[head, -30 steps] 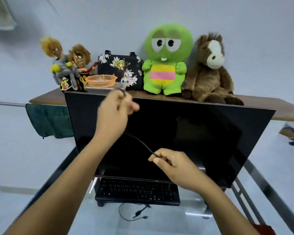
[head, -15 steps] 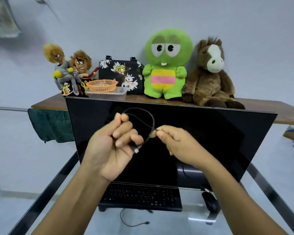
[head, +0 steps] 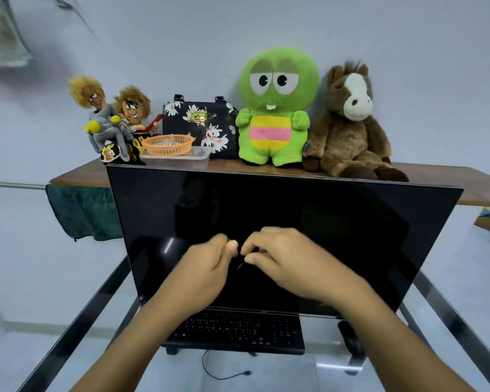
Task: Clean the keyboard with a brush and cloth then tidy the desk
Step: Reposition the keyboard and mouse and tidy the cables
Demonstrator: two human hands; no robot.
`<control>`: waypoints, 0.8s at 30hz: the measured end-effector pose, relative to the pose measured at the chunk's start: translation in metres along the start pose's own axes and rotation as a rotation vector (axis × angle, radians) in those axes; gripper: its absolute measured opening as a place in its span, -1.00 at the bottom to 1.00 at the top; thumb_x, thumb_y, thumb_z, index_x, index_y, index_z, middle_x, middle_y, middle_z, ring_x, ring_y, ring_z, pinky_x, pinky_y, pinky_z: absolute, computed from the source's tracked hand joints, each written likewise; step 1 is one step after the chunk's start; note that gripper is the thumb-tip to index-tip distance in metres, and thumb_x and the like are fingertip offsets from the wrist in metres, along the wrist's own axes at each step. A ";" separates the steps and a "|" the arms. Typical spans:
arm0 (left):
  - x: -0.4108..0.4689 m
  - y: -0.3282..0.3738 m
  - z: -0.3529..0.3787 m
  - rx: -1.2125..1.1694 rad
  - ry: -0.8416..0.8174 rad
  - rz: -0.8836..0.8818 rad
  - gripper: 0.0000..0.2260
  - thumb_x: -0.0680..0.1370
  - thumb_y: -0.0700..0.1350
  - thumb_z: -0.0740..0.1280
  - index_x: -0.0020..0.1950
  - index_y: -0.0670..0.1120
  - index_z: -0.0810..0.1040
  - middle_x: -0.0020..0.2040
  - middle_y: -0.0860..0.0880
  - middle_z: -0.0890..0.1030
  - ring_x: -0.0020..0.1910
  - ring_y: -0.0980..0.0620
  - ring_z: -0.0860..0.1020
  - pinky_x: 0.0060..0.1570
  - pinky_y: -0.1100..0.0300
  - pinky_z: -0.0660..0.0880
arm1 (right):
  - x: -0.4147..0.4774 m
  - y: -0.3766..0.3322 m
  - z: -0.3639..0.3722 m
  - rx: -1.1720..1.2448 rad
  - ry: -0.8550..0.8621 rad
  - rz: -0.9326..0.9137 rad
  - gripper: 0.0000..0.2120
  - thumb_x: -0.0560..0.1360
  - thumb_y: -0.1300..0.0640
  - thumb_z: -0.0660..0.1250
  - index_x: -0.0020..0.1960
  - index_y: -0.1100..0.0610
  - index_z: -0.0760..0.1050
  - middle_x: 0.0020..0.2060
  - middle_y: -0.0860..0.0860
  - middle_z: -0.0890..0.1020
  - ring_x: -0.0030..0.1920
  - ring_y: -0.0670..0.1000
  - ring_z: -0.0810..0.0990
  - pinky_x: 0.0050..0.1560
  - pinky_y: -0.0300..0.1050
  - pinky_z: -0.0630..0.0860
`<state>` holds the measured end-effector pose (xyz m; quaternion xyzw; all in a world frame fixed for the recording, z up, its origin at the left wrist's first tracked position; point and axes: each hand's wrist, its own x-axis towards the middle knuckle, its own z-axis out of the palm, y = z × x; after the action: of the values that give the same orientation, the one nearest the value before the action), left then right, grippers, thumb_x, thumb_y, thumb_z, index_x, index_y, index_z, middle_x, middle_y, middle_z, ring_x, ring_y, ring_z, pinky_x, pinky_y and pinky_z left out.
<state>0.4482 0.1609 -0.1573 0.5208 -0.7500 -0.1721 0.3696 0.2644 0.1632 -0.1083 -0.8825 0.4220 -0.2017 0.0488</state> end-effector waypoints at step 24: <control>0.005 0.047 0.001 -1.733 0.221 -0.413 -0.68 0.65 0.04 0.13 -0.22 -0.09 0.42 -0.46 0.06 0.16 -0.56 0.13 0.16 -0.51 0.26 0.37 | -0.003 -0.002 0.038 0.719 -0.011 0.298 -0.82 0.60 0.08 0.23 -0.11 -0.02 0.58 -0.25 -0.05 0.65 -0.25 -0.14 0.53 -0.15 -0.20 0.49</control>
<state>0.4161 0.1746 -0.1258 0.1975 -0.2084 -0.6896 0.6648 0.2788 0.1635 -0.1435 -0.7391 0.4478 -0.3228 0.3861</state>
